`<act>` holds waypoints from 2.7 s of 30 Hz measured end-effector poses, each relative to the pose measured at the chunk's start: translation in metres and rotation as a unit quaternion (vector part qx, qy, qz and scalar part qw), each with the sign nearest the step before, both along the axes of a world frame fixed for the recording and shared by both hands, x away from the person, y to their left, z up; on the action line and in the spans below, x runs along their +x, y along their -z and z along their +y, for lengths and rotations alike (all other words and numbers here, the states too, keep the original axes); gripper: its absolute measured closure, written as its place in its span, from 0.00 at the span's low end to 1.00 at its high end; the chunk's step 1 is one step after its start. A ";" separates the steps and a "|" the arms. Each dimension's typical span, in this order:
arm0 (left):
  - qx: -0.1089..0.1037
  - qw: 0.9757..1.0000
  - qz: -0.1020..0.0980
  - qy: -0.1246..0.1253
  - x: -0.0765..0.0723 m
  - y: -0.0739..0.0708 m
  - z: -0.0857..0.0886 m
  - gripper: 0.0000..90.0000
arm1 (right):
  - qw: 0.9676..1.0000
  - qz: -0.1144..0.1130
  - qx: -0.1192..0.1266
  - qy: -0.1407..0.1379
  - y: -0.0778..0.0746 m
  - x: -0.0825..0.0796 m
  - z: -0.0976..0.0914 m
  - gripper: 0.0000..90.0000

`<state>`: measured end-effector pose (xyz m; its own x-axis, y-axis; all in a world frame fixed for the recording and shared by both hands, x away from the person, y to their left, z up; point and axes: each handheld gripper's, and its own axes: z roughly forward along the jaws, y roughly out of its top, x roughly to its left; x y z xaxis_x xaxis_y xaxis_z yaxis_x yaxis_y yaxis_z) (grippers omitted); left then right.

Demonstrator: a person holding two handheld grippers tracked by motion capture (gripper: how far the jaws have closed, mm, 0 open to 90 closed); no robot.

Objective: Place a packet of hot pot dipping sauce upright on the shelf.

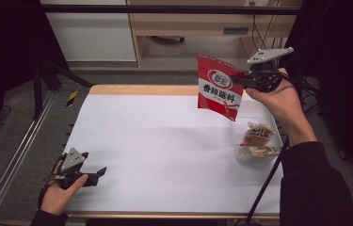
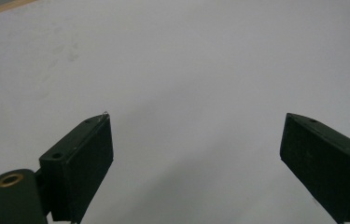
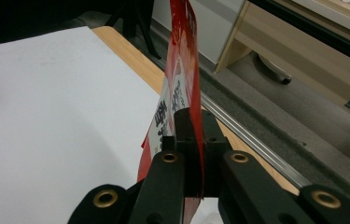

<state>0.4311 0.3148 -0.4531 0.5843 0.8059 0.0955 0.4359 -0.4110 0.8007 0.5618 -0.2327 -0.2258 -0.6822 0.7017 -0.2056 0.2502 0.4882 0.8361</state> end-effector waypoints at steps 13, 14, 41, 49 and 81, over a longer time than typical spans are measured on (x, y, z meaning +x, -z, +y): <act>0.000 1.000 -0.006 -0.013 0.000 -0.002 0.003 0.12 | 0.999 0.000 0.020 0.046 0.019 0.008 -0.036 1.00; -0.001 1.000 -0.007 -0.014 0.000 -0.002 0.003 0.12 | 0.999 -0.001 0.023 0.049 0.021 0.008 -0.039 1.00; -0.010 1.000 -0.001 -0.016 0.001 -0.001 0.004 0.13 | 0.995 0.015 0.030 0.098 0.040 0.002 -0.102 1.00; -0.006 1.000 -0.004 -0.013 0.000 -0.002 0.003 0.13 | 0.994 0.017 0.027 0.108 0.051 0.007 -0.103 1.00; -0.027 1.000 0.011 -0.006 0.001 0.000 0.002 0.13 | 0.989 0.039 0.054 0.128 0.103 0.003 -0.130 0.99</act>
